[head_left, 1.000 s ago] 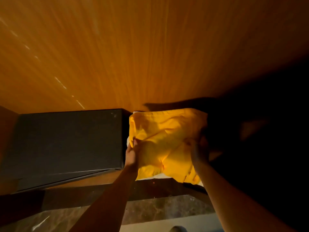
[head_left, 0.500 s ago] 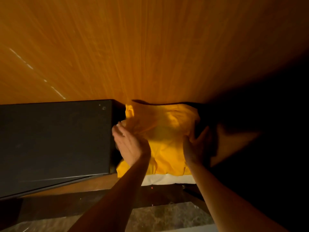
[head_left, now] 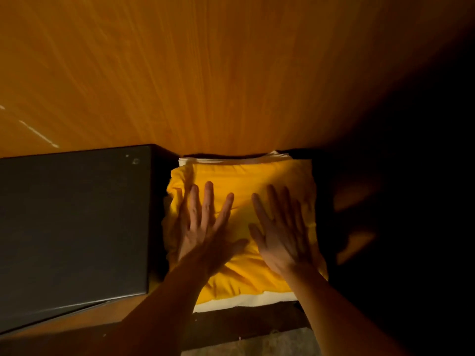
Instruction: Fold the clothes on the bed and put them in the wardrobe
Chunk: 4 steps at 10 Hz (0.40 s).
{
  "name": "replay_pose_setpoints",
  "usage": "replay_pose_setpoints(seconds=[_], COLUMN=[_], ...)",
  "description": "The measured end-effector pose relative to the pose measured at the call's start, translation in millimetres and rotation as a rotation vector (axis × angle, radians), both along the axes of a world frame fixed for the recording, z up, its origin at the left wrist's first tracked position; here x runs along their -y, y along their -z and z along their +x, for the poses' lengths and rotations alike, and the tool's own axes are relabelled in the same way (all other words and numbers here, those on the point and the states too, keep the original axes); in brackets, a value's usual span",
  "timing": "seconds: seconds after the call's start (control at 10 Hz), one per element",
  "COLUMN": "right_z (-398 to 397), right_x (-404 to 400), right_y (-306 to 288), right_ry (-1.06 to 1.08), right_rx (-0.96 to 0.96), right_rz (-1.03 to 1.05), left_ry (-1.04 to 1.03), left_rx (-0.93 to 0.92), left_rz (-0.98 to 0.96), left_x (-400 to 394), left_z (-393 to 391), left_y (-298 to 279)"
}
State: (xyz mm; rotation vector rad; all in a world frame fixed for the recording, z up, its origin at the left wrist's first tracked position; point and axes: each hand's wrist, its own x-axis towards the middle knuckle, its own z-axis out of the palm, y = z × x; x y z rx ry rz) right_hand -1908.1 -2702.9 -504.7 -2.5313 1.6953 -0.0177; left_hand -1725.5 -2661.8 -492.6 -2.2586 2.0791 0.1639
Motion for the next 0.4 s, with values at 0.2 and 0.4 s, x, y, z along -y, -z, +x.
replay_pose_setpoints(seconds=[0.2,0.4], right_z=[2.2,8.8], right_x=[9.4,10.0], right_y=[18.2,0.8], right_ry=[0.018,-0.001], right_rx=[0.010,-0.029], right_rz=[0.001,0.028], left_ry=[0.063,0.043], left_rx=[-0.046,-0.047], left_rz=[-0.068,-0.042], left_x=[12.9,6.4], left_z=[5.9,0.9], left_y=[22.7,-3.3])
